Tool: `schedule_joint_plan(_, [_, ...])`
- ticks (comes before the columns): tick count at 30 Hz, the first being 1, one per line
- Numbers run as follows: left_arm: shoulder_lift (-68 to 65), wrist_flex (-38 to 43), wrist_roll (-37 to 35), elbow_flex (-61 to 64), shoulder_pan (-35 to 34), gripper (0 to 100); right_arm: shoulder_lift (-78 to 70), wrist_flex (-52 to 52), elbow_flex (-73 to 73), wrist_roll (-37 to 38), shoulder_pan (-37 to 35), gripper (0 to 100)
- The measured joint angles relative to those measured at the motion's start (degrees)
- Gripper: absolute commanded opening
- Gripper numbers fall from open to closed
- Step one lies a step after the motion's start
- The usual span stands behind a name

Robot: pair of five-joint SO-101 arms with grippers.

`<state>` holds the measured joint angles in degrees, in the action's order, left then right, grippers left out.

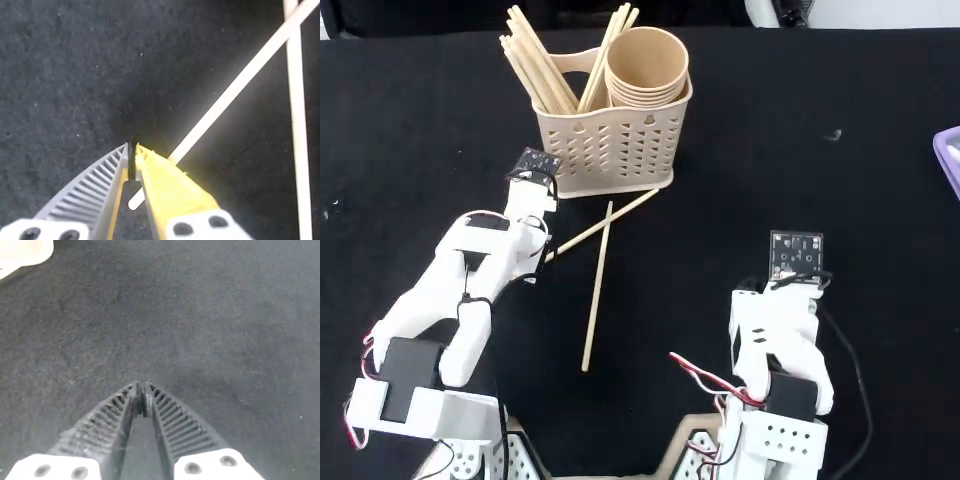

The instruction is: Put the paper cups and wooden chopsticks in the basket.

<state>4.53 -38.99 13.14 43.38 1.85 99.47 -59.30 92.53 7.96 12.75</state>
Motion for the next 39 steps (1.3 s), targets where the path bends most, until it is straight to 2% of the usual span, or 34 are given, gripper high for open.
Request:
schedule_joint_plan(7, [3.43, -0.62, 2.29, 4.04, 4.48, 3, 0.00, 0.00, 0.00, 0.00, 0.00, 1.5])
schedule_joint_plan(11, [8.97, -6.15, 3.69, 6.51, 8.00, 3, 0.00, 0.00, 0.00, 0.00, 0.00, 1.5])
schedule_joint_plan(17, [15.82, -16.62, 9.67, 6.86, 12.75, 3, 0.00, 0.00, 0.00, 0.00, 0.00, 1.5])
schedule_joint_plan(21, [16.53, -17.93, 11.25, 6.86, 12.66, 3, 0.00, 0.00, 0.00, 0.00, 0.00, 1.5])
schedule_joint_plan(25, [17.14, -19.43, 11.60, 6.68, 9.49, 4, 0.00, 0.00, 0.00, 0.00, 0.00, 1.5])
schedule_joint_plan(27, [17.23, -22.33, 11.78, 4.48, 8.18, 7, 0.00, 0.00, 0.00, 0.00, 0.00, 1.5])
schedule_joint_plan(32, [17.23, -36.31, 11.78, -5.36, 5.36, 30, 0.00, 0.00, 0.00, 0.00, 0.00, 1.5])
schedule_joint_plan(35, [17.23, -40.88, 10.55, -7.21, 5.01, 29, 0.00, 0.00, 0.00, 0.00, 0.00, 1.5])
schedule_joint_plan(39, [17.23, -39.03, 1.58, -6.59, 5.19, 28, 0.00, 0.00, 0.00, 0.00, 0.00, 1.5])
